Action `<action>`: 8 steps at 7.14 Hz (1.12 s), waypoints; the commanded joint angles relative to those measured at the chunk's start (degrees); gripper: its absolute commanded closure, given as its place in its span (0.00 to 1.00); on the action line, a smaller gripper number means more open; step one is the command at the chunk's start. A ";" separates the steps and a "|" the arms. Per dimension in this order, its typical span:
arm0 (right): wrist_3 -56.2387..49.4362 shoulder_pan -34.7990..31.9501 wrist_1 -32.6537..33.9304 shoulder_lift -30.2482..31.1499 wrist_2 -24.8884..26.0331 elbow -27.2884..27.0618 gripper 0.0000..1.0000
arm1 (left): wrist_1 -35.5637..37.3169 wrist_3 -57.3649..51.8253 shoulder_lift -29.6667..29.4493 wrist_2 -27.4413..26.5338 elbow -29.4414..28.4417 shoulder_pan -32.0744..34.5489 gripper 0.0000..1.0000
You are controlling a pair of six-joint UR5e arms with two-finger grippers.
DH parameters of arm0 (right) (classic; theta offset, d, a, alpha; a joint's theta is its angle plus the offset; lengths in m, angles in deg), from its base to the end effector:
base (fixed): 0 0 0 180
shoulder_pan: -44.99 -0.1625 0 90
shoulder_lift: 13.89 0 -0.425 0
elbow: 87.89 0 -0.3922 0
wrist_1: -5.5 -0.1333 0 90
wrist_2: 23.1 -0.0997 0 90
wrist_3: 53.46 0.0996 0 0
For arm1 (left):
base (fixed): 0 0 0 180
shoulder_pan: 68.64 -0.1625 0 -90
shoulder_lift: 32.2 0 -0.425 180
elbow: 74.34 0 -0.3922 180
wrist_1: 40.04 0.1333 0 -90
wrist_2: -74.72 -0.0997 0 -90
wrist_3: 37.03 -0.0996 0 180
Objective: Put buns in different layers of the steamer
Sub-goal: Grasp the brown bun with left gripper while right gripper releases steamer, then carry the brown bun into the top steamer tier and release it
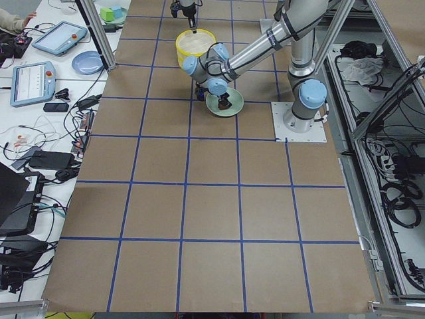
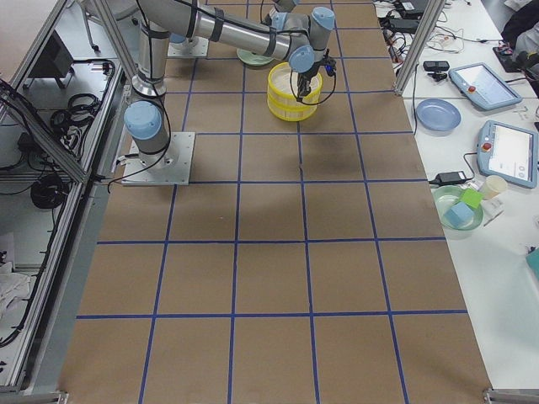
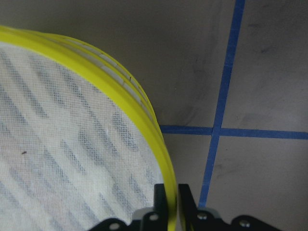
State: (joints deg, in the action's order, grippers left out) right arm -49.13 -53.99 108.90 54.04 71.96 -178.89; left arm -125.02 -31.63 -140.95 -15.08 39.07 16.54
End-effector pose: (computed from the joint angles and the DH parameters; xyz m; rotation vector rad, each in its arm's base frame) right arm 0.2170 -0.5753 0.2881 0.1340 -3.0223 -0.2387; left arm -0.0956 -0.4563 0.1621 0.2670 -2.9660 -1.0005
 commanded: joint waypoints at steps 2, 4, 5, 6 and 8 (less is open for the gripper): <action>-0.28 -0.17 -0.12 6.91 -0.66 0.83 0.00 | -0.10 1.19 0.55 -0.46 -1.77 0.17 1.00; -0.19 0.53 -5.00 16.40 -3.03 2.49 0.00 | -0.45 5.56 2.31 -0.03 -5.71 2.00 1.00; -0.11 0.54 -9.65 18.71 -3.04 6.33 0.00 | -2.28 5.94 3.44 0.41 -8.96 3.58 1.00; -0.11 1.06 -17.62 18.82 -2.78 11.15 0.00 | -5.17 7.86 4.41 1.98 -14.12 5.08 1.00; -0.37 1.50 -18.49 18.64 -3.39 11.64 0.00 | -5.47 16.00 5.74 7.52 -20.31 9.90 1.00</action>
State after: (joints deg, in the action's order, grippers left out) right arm -49.30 -52.80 91.76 72.53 68.84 -168.07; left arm -130.22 -20.75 -135.92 -10.29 22.35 23.47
